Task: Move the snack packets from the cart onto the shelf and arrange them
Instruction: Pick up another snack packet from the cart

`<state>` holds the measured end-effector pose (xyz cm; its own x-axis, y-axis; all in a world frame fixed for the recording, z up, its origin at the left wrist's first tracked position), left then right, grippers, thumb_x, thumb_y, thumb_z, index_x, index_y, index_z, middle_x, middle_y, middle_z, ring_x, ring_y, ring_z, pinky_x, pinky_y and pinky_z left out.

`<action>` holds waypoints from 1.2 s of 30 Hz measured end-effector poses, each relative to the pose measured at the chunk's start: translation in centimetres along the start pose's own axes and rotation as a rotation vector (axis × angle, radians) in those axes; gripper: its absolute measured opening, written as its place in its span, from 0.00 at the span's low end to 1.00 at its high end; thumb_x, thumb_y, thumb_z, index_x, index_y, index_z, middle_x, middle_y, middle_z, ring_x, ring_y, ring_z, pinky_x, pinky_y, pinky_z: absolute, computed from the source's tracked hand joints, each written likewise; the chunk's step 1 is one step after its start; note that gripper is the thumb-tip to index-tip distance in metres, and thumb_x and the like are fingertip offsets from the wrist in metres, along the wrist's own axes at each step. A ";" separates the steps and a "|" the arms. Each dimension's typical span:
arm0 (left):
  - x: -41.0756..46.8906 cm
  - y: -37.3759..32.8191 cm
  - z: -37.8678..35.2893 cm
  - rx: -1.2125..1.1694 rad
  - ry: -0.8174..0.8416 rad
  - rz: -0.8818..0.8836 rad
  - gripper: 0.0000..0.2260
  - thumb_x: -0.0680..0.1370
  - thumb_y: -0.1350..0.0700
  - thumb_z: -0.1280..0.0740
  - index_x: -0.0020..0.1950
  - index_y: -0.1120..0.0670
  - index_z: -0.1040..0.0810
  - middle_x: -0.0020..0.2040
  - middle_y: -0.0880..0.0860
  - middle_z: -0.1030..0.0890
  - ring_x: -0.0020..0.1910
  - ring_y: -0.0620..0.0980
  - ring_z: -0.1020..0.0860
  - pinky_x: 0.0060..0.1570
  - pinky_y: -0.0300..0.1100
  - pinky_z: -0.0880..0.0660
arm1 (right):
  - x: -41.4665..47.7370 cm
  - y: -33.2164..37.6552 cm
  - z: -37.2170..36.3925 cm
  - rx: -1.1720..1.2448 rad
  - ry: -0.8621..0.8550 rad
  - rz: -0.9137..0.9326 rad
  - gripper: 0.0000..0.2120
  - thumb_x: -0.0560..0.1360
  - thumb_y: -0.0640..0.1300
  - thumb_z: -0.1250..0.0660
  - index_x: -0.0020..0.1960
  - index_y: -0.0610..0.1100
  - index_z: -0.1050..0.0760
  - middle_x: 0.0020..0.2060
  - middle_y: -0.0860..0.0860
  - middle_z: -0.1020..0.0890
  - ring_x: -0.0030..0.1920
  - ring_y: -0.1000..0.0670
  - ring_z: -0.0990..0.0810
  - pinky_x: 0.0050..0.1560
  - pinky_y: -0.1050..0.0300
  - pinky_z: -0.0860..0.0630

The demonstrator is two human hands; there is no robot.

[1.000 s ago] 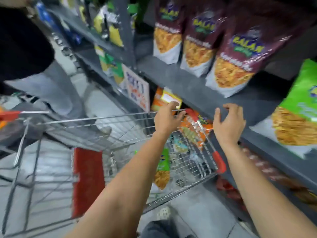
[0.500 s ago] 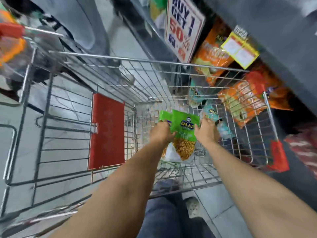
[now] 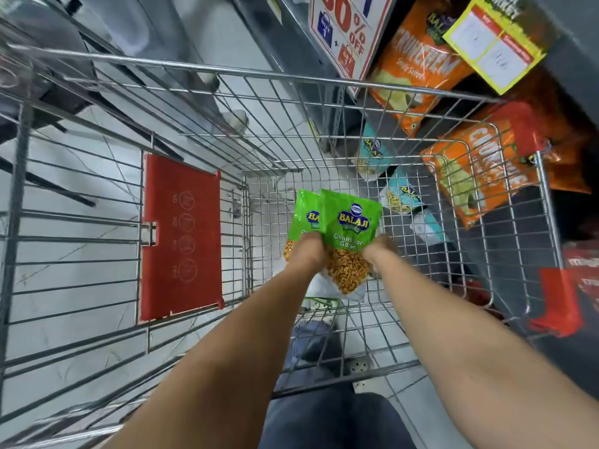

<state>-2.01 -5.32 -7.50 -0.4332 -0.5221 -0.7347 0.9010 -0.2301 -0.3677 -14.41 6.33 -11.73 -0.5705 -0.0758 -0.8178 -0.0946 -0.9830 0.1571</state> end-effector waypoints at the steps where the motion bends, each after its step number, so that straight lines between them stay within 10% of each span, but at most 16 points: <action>1: 0.1 -0.1 0.1 -0.011 -0.008 0.005 0.07 0.78 0.56 0.36 0.53 0.57 0.24 0.49 0.57 0.20 0.49 0.56 0.22 0.54 0.50 0.23 | -0.1 0.1 0.1 0.000 -0.016 0.005 0.16 0.76 0.30 0.39 0.63 0.35 0.33 0.49 0.40 0.23 0.40 0.46 0.21 0.31 0.62 0.22; 7: -0.2 0.1 1.0 -0.039 -0.060 0.016 0.08 0.76 0.63 0.39 0.50 0.62 0.21 0.51 0.61 0.19 0.50 0.60 0.21 0.53 0.53 0.23 | -0.4 0.4 1.3 0.089 -0.034 0.029 0.23 0.75 0.26 0.40 0.69 0.37 0.34 0.62 0.39 0.24 0.53 0.42 0.18 0.49 0.54 0.18; 11: -1.2 -0.4 2.2 -0.057 -0.077 -0.034 0.08 0.76 0.66 0.39 0.48 0.63 0.20 0.49 0.63 0.18 0.48 0.60 0.21 0.50 0.50 0.23 | -1.8 0.7 2.6 0.167 -0.018 0.031 0.17 0.76 0.29 0.39 0.64 0.34 0.30 0.58 0.37 0.22 0.51 0.43 0.18 0.37 0.60 0.19; 15: -2.9 -1.8 4.4 -0.082 -0.104 -0.111 0.07 0.76 0.65 0.38 0.49 0.63 0.21 0.48 0.62 0.18 0.48 0.59 0.21 0.45 0.47 0.26 | -4.0 1.5 5.1 0.263 -0.024 0.075 0.17 0.75 0.29 0.38 0.64 0.36 0.31 0.61 0.39 0.23 0.54 0.43 0.18 0.48 0.56 0.18; 19: -5.1 -4.1 7.4 -0.058 -0.151 -0.180 0.05 0.76 0.65 0.37 0.44 0.63 0.22 0.45 0.62 0.18 0.42 0.57 0.21 0.39 0.46 0.27 | -6.6 2.4 8.3 0.352 -0.073 0.129 0.03 0.76 0.36 0.34 0.48 0.36 0.26 0.53 0.39 0.19 0.47 0.44 0.17 0.48 0.57 0.19; 22: -7.4 -6.6 10.0 -0.061 -0.234 -0.276 0.11 0.74 0.66 0.37 0.31 0.58 0.29 0.33 0.59 0.24 0.37 0.52 0.26 0.32 0.42 0.34 | -8.9 2.7 11.5 0.441 -0.167 0.218 0.12 0.75 0.37 0.34 0.34 0.41 0.30 0.47 0.38 0.19 0.40 0.46 0.21 0.50 0.51 0.19; 25: -9.6 -9.0 12.1 -0.139 -0.315 -0.392 0.20 0.73 0.67 0.36 0.26 0.54 0.40 0.28 0.53 0.34 0.36 0.47 0.32 0.30 0.44 0.46 | -11.6 2.5 14.3 0.518 -0.227 0.301 0.04 0.76 0.38 0.35 0.47 0.37 0.23 0.50 0.39 0.19 0.46 0.44 0.19 0.56 0.44 0.21; 36: -18.7 -21.7 16.3 -0.363 -0.487 -0.755 0.11 0.71 0.51 0.36 0.39 0.59 0.23 0.39 0.68 0.18 0.37 0.59 0.20 0.45 0.55 0.22 | -23.5 -1.9 28.7 0.817 -0.744 0.581 0.06 0.76 0.41 0.36 0.48 0.39 0.23 0.44 0.42 0.16 0.42 0.48 0.23 0.44 0.55 0.30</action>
<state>-13.09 -3.95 23.54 -0.7643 -0.6426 0.0535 0.2921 -0.4191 -0.8597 -24.28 14.74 23.09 -0.9951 -0.0892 -0.0434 -0.0014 -0.4246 0.9054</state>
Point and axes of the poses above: each hand's wrist, its own x-axis towards the middle knuckle, its own z-axis out of the back of the hand, y = z × x, the point moved 6 cm from there along x, towards the middle knuckle
